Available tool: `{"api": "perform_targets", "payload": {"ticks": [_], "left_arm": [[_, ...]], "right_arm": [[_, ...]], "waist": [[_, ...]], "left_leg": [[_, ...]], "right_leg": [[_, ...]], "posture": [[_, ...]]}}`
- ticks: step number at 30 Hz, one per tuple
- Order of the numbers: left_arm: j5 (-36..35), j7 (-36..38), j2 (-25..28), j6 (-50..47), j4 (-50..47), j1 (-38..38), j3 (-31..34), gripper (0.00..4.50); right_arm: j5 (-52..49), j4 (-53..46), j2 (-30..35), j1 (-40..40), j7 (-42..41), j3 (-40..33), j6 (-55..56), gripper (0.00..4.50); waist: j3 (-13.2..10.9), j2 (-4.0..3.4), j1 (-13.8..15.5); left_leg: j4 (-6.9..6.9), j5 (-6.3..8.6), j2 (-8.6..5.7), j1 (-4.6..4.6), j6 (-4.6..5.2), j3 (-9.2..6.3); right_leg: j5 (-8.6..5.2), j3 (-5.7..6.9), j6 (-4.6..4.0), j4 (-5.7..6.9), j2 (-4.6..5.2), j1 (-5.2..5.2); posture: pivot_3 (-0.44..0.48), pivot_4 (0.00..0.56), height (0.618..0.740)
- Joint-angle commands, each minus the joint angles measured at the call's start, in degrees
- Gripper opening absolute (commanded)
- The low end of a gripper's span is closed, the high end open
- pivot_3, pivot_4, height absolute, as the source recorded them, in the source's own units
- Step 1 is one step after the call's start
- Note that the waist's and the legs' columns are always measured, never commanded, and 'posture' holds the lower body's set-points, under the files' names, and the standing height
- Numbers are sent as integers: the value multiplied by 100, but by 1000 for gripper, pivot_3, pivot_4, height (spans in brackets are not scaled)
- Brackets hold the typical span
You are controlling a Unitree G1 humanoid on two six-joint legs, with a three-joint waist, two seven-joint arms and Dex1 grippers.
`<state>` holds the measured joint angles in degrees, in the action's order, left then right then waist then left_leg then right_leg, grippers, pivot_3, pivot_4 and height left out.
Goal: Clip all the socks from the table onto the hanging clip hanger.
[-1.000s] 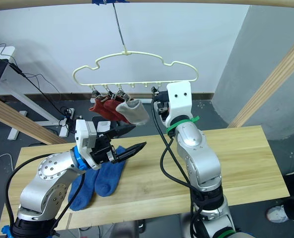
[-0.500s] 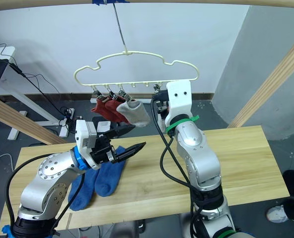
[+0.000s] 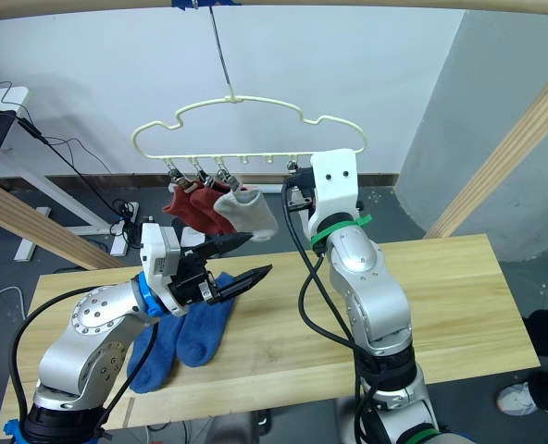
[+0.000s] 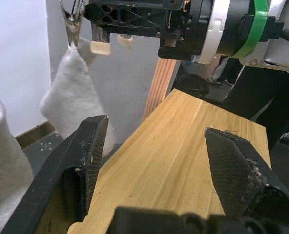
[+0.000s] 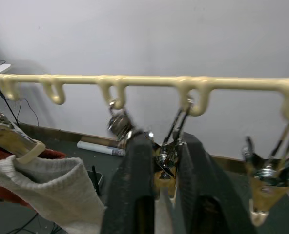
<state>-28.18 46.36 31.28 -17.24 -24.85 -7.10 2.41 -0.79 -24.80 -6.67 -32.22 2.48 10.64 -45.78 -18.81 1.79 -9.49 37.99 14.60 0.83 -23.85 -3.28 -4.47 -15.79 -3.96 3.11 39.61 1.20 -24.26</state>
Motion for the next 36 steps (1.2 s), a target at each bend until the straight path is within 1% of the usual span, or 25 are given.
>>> {"api": "perform_targets", "payload": {"ticks": [1, 6, 9, 12, 15, 16, 17, 19, 20, 24, 26, 30, 36], "left_arm": [[-50, -1, -4, 31, -184, 11, -19, 3521], [-114, -5, 0, 6, -214, 84, 35, 3521], [-107, -146, 5, -80, -236, 212, 108, 3521], [-8, -308, 95, -214, -101, 730, 300, 3521], [11, -854, -97, -513, -68, 1294, 525, 4025], [277, -1264, -249, -520, -6, 1495, 561, 4354], [478, -1547, -349, -509, 33, 1617, 573, 4500], [770, -2001, -550, -482, 154, 1751, 621, 4500], [964, -2163, -599, -449, 361, 1735, 565, 4500], [1354, -2582, -820, -560, 990, 1499, 361, 4500], [1479, -2640, -881, -512, 1167, 1389, 303, 4500], [1848, -2861, -969, -421, 1794, 924, 148, 4500], [2035, -2865, -1025, -548, 2114, 720, 6, 4500]], "right_arm": [[29, -117, -14, -61, -22, 15, 159, 95], [28, -103, -12, -65, -27, 8, 182, 95], [31, -104, -5, -69, -33, 7, 185, 95], [32, -111, 3, -67, -40, 2, 182, 95], [24, -132, 20, -65, -54, -15, 147, 95], [15, -148, 34, -61, -67, -19, 122, 95], [8, -159, 44, -58, -75, -21, 106, 95], [-7, -188, 62, -51, -97, -25, 70, 95], [-13, -195, 66, -49, -109, -23, 45, 95], [-22, -216, 67, -51, -151, 6, -30, 95], [-25, -219, 63, -56, -156, 11, -50, 95], [-37, -236, 68, -67, -173, 25, -123, 95], [-59, -261, 66, -61, -180, 43, -176, 95]], "waist": [[0, 0, 0], [0, 0, 0], [0, 0, 0], [3, -1, -18], [4, 0, -30], [4, 0, -23], [4, 0, -19], [5, 0, -11], [5, 1, 0], [6, 3, 17], [8, 5, 10], [8, 7, 6], [9, 7, -20]], "left_leg": [[0, 0, 0, 0, 0, 0], [0, 0, 0, 0, 0, 0], [0, 0, 0, 1, 0, 0], [0, 0, 1, 1, 0, -1], [-2, 0, 5, 4, 0, -6], [-2, 0, 5, 4, 1, -8], [-2, 0, 5, 4, 1, -11], [0, 0, 1, 4, 1, -11], [1, 0, 0, 5, 2, -12], [8, -6, -4, 5, 8, -6], [9, -8, -6, 6, 11, -5], [8, -9, -6, 6, 11, -6], [4, -9, -3, 6, 11, -4]], "right_leg": [[0, 0, 0, 0, 0, 0], [0, 0, 0, 1, 0, 0], [0, -1, 0, 2, 0, 0], [0, -2, 0, 3, 0, -1], [0, -11, 0, 5, 1, -7], [0, -10, 0, 6, 1, -7], [0, -9, 0, 7, 2, -7], [0, -10, 0, 9, 3, -6], [0, -10, 0, 11, 3, -6], [2, -2, -4, 27, 2, -5], [3, -2, -5, 29, 2, -5], [4, 3, -7, 30, -2, -5], [4, -2, -7, 28, 0, -7]], "posture": [[-216, 266, 740], [-215, 265, 740], [-215, 265, 740], [-215, 265, 740], [-213, 274, 740], [-214, 278, 740], [-214, 278, 740], [-215, 282, 740], [-213, 284, 740], [-216, 289, 740], [-216, 291, 740], [-228, 292, 740], [-234, 290, 740]]}}
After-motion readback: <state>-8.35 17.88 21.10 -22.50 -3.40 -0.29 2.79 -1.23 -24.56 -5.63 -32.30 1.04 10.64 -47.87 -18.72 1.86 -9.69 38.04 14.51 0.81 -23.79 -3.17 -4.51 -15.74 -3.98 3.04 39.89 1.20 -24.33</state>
